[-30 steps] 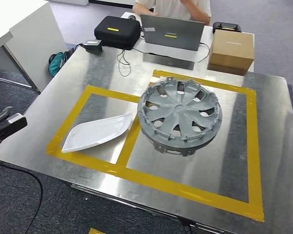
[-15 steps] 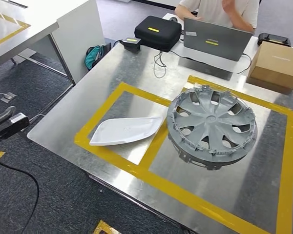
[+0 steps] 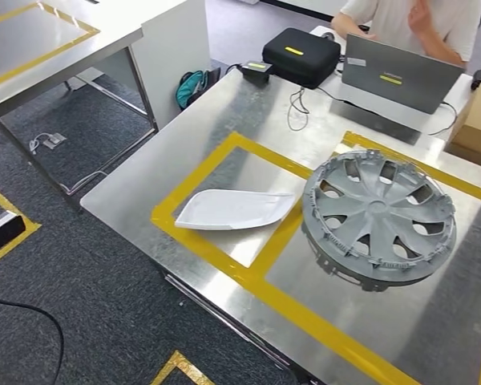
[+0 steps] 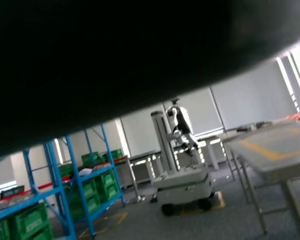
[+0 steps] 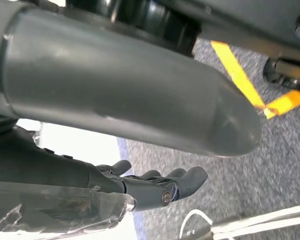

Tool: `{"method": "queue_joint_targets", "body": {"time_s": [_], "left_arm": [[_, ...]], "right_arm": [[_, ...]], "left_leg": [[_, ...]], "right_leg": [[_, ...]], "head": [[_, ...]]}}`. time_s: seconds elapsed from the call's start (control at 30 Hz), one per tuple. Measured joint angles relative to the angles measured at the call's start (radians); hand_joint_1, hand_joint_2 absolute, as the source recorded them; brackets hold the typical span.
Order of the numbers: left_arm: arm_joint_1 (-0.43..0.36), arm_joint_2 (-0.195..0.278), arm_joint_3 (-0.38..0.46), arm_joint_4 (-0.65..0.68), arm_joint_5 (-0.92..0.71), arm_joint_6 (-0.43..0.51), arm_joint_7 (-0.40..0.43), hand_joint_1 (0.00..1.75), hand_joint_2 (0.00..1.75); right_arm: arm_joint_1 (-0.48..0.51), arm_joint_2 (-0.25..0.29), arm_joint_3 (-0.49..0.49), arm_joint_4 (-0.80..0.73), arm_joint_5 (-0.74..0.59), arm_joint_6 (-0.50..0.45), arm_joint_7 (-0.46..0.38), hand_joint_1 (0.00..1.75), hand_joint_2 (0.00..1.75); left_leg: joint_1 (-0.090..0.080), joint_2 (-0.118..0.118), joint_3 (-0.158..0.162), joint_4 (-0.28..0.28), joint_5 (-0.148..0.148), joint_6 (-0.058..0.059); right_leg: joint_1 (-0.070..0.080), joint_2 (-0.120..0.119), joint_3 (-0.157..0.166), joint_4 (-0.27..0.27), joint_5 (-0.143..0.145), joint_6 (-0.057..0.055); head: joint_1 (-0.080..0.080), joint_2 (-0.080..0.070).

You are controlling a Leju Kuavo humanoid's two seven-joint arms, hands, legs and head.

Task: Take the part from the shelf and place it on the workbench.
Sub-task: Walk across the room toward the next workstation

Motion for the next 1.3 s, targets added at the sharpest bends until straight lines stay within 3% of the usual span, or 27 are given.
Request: {"method": "queue_joint_targets", "body": {"time_s": [0.07,0.1,0.17,0.23,0.27,0.3,0.33,0.37,0.43,0.5,0.57,0.6,0.63,0.67,0.73,0.8,0.83,0.9,0.97,1.0,1.03,1.07,1.1,1.17,1.23,1.3], "left_arm": [[0.046,-0.006,0.042,-0.012,0.002,0.008,-0.012,0.00,0.00],[0.061,-0.008,0.057,-0.018,0.000,0.007,-0.015,0.00,0.00],[0.073,-0.011,0.077,-0.029,-0.005,0.004,-0.017,0.00,0.00],[0.077,-0.016,0.084,-0.034,-0.009,0.001,-0.017,0.00,0.00],[0.080,-0.019,0.086,-0.034,-0.010,0.000,-0.017,0.00,0.00],[0.083,-0.021,0.088,-0.034,-0.011,-0.001,-0.017,0.00,0.00],[0.086,-0.023,0.091,-0.035,-0.011,-0.002,-0.017,0.00,0.00],[0.088,-0.025,0.093,-0.035,-0.011,-0.002,-0.017,0.00,0.00],[0.099,-0.042,0.109,-0.042,0.003,-0.030,-0.007,0.00,0.00],[0.147,-0.104,0.160,-0.060,0.028,-0.048,-0.030,0.00,0.00],[0.226,-0.203,0.245,-0.071,0.035,0.015,-0.125,0.00,0.00],[0.261,-0.252,0.289,-0.071,0.030,0.055,-0.176,0.00,0.00],[0.285,-0.293,0.330,-0.070,0.023,0.078,-0.212,0.00,0.00],[0.296,-0.326,0.365,-0.069,0.013,0.084,-0.233,0.00,0.00],[0.298,-0.375,0.424,-0.069,-0.004,0.073,-0.247,0.00,0.00],[0.301,-0.410,0.461,-0.069,-0.015,0.057,-0.251,0.00,0.00],[0.303,-0.423,0.474,-0.069,-0.018,0.052,-0.251,0.00,0.00],[0.304,-0.440,0.495,-0.070,-0.021,0.046,-0.252,0.00,0.00],[0.300,-0.453,0.508,-0.072,-0.024,0.041,-0.251,0.00,0.00],[0.299,-0.459,0.514,-0.074,-0.026,0.037,-0.250,0.00,0.00],[0.299,-0.465,0.521,-0.076,-0.028,0.032,-0.249,0.00,0.00],[0.302,-0.471,0.531,-0.080,-0.030,0.027,-0.250,0.00,0.00],[0.306,-0.475,0.542,-0.083,-0.030,0.022,-0.251,0.00,0.00],[0.307,-0.483,0.562,-0.089,-0.035,0.015,-0.255,0.00,0.00],[0.302,-0.494,0.574,-0.092,-0.043,0.010,-0.261,0.00,0.00],[0.299,-0.506,0.583,-0.091,-0.050,0.006,-0.266,0.00,0.00]], "right_arm": [[0.001,-0.001,-0.004,0.001,-0.001,-0.002,0.002,0.00,0.00],[0.001,-0.001,-0.006,0.001,-0.002,-0.002,0.003,0.00,0.00],[0.000,-0.001,-0.009,0.001,-0.002,-0.002,0.002,0.00,0.00],[0.002,-0.001,-0.011,0.001,-0.002,-0.002,0.001,0.00,0.00],[0.003,-0.001,-0.011,0.001,-0.002,-0.002,0.000,0.00,0.00],[0.005,-0.001,-0.011,0.001,-0.002,-0.002,0.000,0.00,0.00],[0.008,-0.001,-0.011,0.001,-0.002,-0.002,0.000,0.00,0.00],[0.011,-0.001,-0.011,0.001,-0.002,-0.002,0.000,0.00,0.00],[0.018,0.000,-0.012,0.002,-0.009,-0.004,0.000,0.00,0.00],[0.029,0.002,-0.018,0.003,-0.024,-0.012,-0.003,0.00,0.00],[0.042,0.004,-0.026,0.004,-0.036,-0.023,-0.004,0.00,0.00],[0.048,0.006,-0.029,0.005,-0.039,-0.026,-0.001,0.00,0.00],[0.054,0.007,-0.032,0.007,-0.041,-0.028,0.002,0.00,0.00],[0.058,0.008,-0.035,0.008,-0.042,-0.029,0.005,0.00,0.00],[0.066,0.010,-0.037,0.009,-0.042,-0.030,0.008,0.00,0.00],[0.068,0.010,-0.039,0.010,-0.043,-0.030,0.008,0.00,0.00],[0.067,0.010,-0.040,0.011,-0.043,-0.030,0.008,0.00,0.00],[0.061,0.009,-0.044,0.012,-0.043,-0.030,0.008,0.00,0.00],[0.054,0.006,-0.046,0.012,-0.044,-0.029,0.008,0.00,0.00],[0.051,0.004,-0.048,0.013,-0.045,-0.029,0.008,0.00,0.00],[0.047,0.003,-0.049,0.013,-0.046,-0.028,0.007,0.00,0.00],[0.044,0.003,-0.051,0.013,-0.047,-0.027,0.007,0.00,0.00],[0.040,0.003,-0.052,0.013,-0.048,-0.027,0.007,0.00,0.00],[0.038,0.004,-0.052,0.014,-0.050,-0.025,0.007,0.00,0.00],[0.041,0.004,-0.053,0.014,-0.051,-0.024,0.006,0.00,0.00],[0.044,0.004,-0.053,0.015,-0.052,-0.021,0.006,0.00,0.00]], "left_leg": [[-0.002,-0.031,-0.005,-0.004,0.001,0.015],[0.000,-0.046,-0.007,-0.005,0.003,0.022],[0.004,-0.078,-0.008,-0.006,0.007,0.035],[0.004,-0.109,-0.009,-0.006,0.008,0.042],[0.003,-0.125,-0.010,-0.006,0.008,0.043],[0.003,-0.141,-0.010,-0.006,0.008,0.044],[0.002,-0.159,-0.010,-0.006,0.008,0.043],[0.003,-0.175,-0.010,-0.006,0.009,0.042],[0.002,-0.204,-0.012,-0.005,0.011,0.037],[-0.001,-0.223,-0.014,-0.007,0.014,0.028],[-0.002,-0.237,-0.014,-0.013,0.018,0.017],[-0.001,-0.229,-0.016,-0.012,0.017,0.013],[-0.001,-0.207,-0.025,0.002,0.007,0.010],[-0.002,-0.178,-0.043,0.036,-0.016,0.007],[-0.001,-0.121,-0.103,0.160,-0.085,0.002],[0.004,-0.108,-0.150,0.267,-0.125,-0.007],[0.007,-0.106,-0.148,0.271,-0.119,-0.011],[0.017,-0.083,-0.084,0.175,-0.071,-0.021],[0.022,-0.035,-0.008,0.052,-0.036,-0.026],[0.022,-0.022,0.012,0.020,-0.031,-0.021],[0.018,-0.023,0.016,0.010,-0.032,-0.013],[0.016,-0.039,0.015,0.011,-0.030,-0.001],[0.015,-0.052,0.014,0.010,-0.029,0.008],[0.016,-0.077,0.013,0.009,-0.024,0.023],[0.016,-0.103,0.010,0.008,-0.022,0.033],[0.013,-0.134,0.008,0.008,-0.022,0.037]], "right_leg": [[0.002,-0.027,0.007,-0.004,-0.005,0.010],[0.000,-0.025,0.008,-0.001,-0.012,0.016],[-0.005,0.021,-0.015,0.061,-0.056,0.024],[-0.006,0.075,-0.077,0.200,-0.124,0.024],[-0.005,0.085,-0.108,0.262,-0.146,0.023],[-0.004,0.089,-0.126,0.295,-0.150,0.021],[-0.004,0.091,-0.126,0.286,-0.134,0.018],[-0.004,0.097,-0.106,0.237,-0.100,0.015],[-0.007,0.136,-0.037,0.094,-0.033,0.011],[-0.012,0.168,0.006,0.016,-0.011,0.010],[-0.013,0.160,0.011,0.007,-0.011,0.005],[-0.014,0.150,0.013,0.003,-0.009,-0.002],[-0.014,0.136,0.015,-0.003,-0.005,-0.010],[-0.013,0.120,0.016,-0.009,-0.002,-0.017],[-0.010,0.085,0.017,-0.014,0.000,-0.025],[-0.008,0.051,0.016,-0.014,-0.001,-0.025],[-0.009,0.035,0.015,-0.014,-0.001,-0.024],[-0.010,0.006,0.016,-0.010,-0.003,-0.016],[-0.007,-0.018,0.010,0.001,-0.014,0.000],[-0.005,-0.029,0.009,0.005,-0.020,0.008],[-0.004,-0.041,0.012,0.006,-0.025,0.014],[-0.007,-0.053,0.020,0.003,-0.025,0.019],[-0.011,-0.054,0.024,0.004,-0.026,0.026],[-0.017,-0.004,0.015,0.045,-0.054,0.036],[-0.018,0.067,-0.033,0.162,-0.120,0.036],[-0.014,0.088,-0.087,0.274,-0.167,0.032]], "head": [[0.003,0.000],[0.004,0.000],[0.008,0.000],[0.014,0.000],[0.015,0.000],[0.015,0.000],[0.015,0.000],[0.015,0.000],[0.016,0.000],[0.016,0.000],[0.016,0.000],[0.016,0.000],[0.013,0.000],[0.009,0.000],[0.003,0.000],[0.002,0.000],[0.002,0.000],[0.002,0.000],[0.002,0.000],[0.005,0.000],[0.007,0.000],[0.011,0.000],[0.012,0.000],[0.013,0.000],[0.017,0.000],[0.020,0.000]]}}
